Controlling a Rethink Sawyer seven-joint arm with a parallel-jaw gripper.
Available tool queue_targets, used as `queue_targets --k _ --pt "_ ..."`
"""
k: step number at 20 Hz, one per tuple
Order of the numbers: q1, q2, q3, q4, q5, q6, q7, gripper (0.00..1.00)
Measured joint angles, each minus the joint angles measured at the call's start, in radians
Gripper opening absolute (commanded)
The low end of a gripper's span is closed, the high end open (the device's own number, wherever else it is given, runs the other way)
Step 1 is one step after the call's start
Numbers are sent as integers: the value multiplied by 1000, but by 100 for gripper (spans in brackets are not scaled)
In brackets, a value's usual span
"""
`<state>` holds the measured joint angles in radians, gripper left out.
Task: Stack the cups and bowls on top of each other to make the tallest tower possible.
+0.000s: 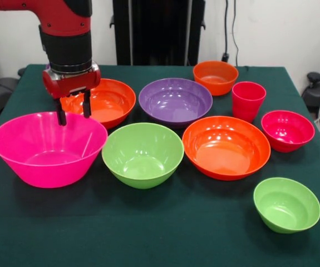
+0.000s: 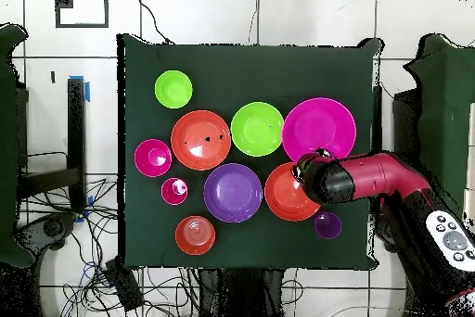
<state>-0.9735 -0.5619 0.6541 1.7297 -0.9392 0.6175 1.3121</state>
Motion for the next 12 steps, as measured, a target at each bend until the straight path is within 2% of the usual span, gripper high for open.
queue_targets --k 12 --pt "-2 -89 50 40 54 48 0 100"
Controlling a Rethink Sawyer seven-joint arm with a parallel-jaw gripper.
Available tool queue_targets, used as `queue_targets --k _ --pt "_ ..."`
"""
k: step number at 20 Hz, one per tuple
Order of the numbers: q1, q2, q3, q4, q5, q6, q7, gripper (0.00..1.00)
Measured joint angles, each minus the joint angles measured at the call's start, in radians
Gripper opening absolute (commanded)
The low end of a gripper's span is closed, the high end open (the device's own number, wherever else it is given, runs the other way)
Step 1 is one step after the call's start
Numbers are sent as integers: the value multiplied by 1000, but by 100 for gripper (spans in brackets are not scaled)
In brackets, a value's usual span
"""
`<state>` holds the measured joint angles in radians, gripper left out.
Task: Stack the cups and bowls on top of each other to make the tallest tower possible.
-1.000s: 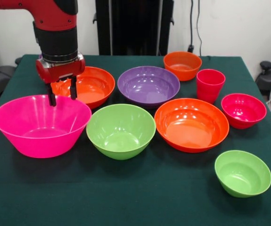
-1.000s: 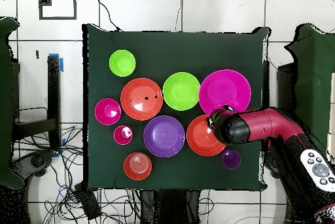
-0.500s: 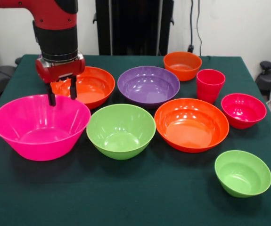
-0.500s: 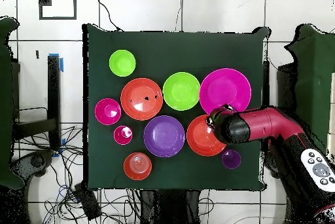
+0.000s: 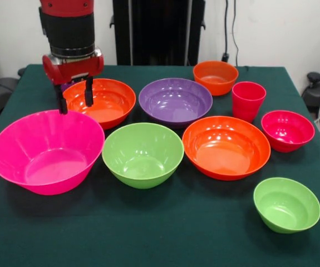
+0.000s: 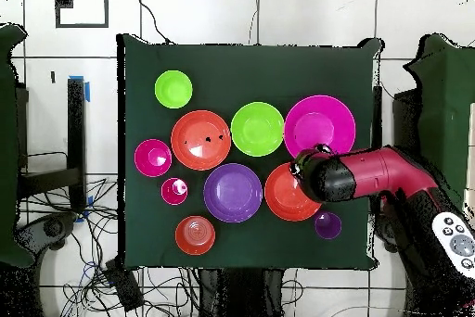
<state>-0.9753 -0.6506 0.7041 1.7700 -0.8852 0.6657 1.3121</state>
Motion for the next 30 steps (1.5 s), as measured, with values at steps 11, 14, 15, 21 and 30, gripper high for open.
queue_targets --k 11,14,15,21,30 --pt "-10 -85 52 60 49 62 0 100" --pt "-10 -85 53 63 48 62 0 100" --pt "-10 -84 53 63 47 62 0 100" --pt "-10 -56 53 63 45 62 0 100" --pt "-13 -12 54 63 27 62 0 100"
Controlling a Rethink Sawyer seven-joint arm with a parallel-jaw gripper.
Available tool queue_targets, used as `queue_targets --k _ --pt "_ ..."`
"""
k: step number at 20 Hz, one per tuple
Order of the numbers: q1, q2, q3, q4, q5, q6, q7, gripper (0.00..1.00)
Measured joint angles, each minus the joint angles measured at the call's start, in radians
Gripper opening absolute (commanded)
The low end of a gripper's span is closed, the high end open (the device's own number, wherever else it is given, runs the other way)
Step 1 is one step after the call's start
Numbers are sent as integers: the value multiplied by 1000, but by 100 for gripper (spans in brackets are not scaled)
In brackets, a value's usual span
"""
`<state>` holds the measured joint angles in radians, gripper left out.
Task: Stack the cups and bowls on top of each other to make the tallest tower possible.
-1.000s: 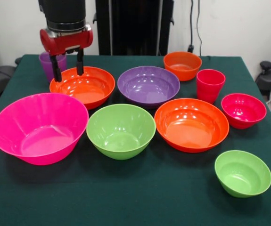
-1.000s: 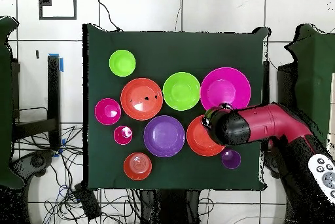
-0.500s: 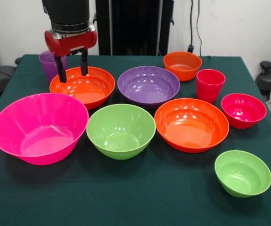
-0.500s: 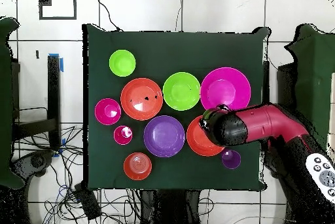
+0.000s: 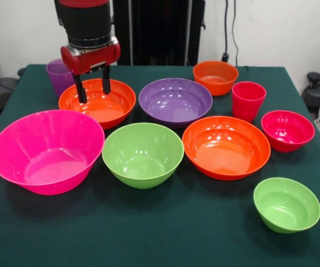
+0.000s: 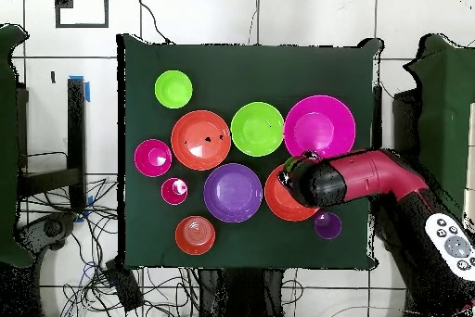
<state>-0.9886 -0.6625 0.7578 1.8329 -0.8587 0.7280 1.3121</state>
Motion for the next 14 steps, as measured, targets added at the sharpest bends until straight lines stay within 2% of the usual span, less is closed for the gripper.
queue_targets --k 14 --pt "-4 -15 3 1 -5 1 0 100"
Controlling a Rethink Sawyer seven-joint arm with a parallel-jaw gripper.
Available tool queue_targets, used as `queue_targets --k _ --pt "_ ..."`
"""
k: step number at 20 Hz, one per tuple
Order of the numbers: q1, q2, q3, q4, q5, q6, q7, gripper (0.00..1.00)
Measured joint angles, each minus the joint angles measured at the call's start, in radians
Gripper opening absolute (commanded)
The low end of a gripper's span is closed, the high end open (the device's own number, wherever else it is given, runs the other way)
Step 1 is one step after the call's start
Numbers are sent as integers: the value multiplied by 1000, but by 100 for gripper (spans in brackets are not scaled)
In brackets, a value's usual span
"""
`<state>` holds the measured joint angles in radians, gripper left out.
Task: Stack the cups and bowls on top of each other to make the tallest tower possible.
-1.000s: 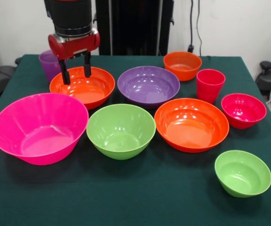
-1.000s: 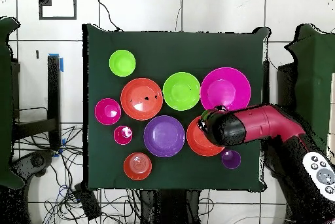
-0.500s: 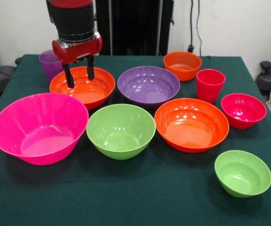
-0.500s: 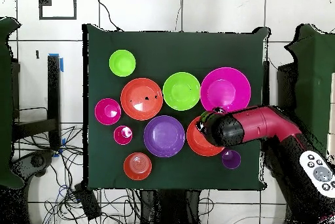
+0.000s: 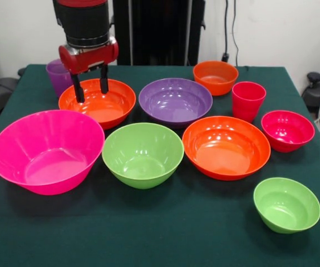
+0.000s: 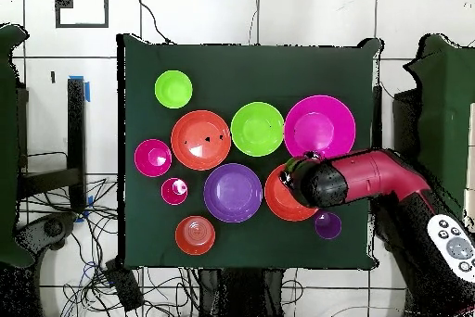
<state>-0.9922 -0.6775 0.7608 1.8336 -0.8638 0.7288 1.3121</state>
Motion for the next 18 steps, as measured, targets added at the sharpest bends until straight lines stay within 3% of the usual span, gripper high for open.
queue_targets --k 11,18 --pt "-15 -98 43 2 36 44 0 100" --pt "-32 -103 61 2 36 51 0 100"
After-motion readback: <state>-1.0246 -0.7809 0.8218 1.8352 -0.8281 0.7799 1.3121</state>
